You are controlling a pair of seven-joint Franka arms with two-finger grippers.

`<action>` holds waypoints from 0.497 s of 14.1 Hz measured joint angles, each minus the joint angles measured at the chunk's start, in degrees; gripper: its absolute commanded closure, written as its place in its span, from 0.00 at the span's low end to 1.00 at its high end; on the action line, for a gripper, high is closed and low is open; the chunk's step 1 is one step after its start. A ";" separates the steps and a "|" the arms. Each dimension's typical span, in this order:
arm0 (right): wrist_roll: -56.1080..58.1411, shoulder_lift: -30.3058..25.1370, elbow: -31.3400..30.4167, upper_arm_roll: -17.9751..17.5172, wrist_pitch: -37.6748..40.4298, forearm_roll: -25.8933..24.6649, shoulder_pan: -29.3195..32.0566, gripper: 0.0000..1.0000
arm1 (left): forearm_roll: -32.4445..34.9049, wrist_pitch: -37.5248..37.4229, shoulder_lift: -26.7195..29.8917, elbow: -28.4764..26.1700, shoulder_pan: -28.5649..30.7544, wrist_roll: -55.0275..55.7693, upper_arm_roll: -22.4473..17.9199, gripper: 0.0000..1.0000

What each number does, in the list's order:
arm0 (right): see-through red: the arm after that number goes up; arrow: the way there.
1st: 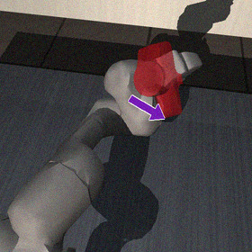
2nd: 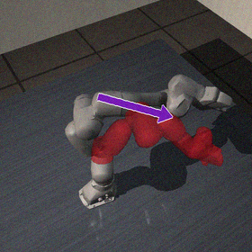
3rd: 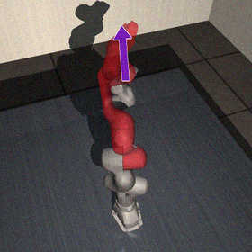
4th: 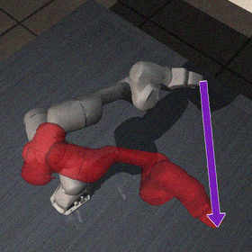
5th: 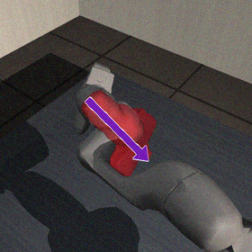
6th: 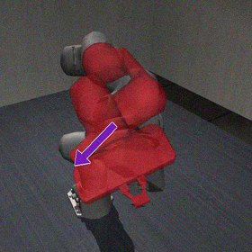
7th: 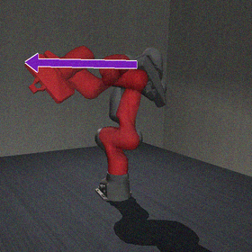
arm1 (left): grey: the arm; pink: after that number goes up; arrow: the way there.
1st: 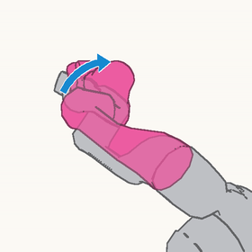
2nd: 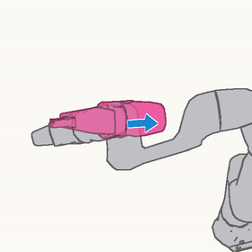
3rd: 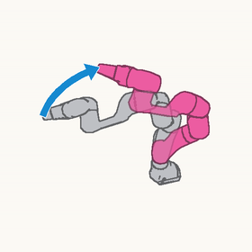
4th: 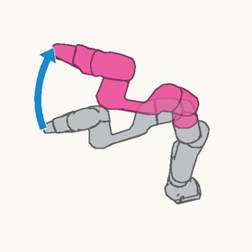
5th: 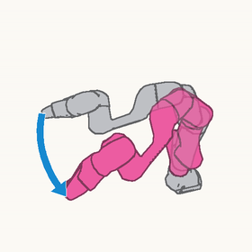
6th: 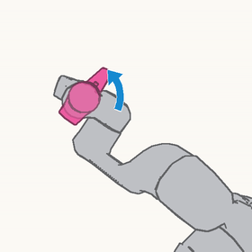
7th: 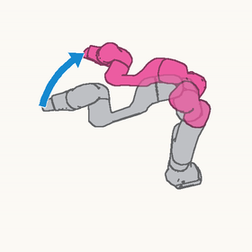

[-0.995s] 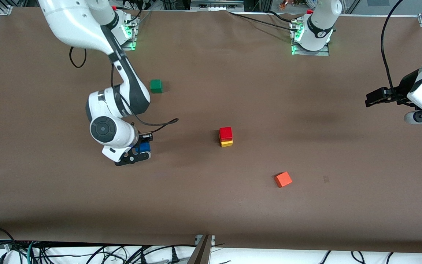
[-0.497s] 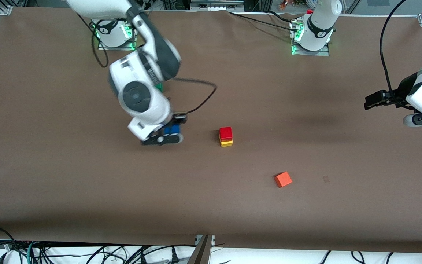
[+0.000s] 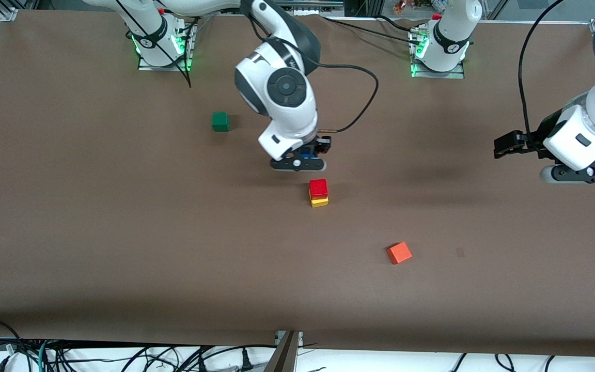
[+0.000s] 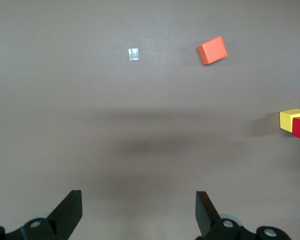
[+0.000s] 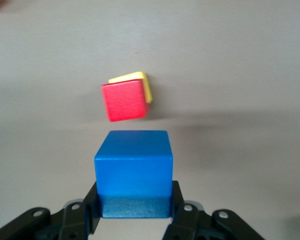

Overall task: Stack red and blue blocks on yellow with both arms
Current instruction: 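Carry the blue cube above the red cube with the right gripper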

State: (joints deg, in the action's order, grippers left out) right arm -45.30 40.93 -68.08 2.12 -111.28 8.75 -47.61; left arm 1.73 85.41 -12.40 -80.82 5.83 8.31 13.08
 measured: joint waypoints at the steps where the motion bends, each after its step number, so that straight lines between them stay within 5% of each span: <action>1: -0.01 1.00 0.01 0.13 -1.78 -0.36 -0.80 0.72 | 0.08 0.00 -0.02 0.04 -0.13 0.00 0.00 0.00; 7: 0.00 4.32 0.24 0.81 -7.52 -3.14 -1.62 0.72 | 0.10 0.00 -0.11 0.14 -0.11 0.00 -0.26 0.00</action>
State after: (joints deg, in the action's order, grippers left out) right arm -45.30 45.24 -67.85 2.93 -118.80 5.61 -49.23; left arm 1.83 85.41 -12.51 -80.68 5.72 8.31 12.82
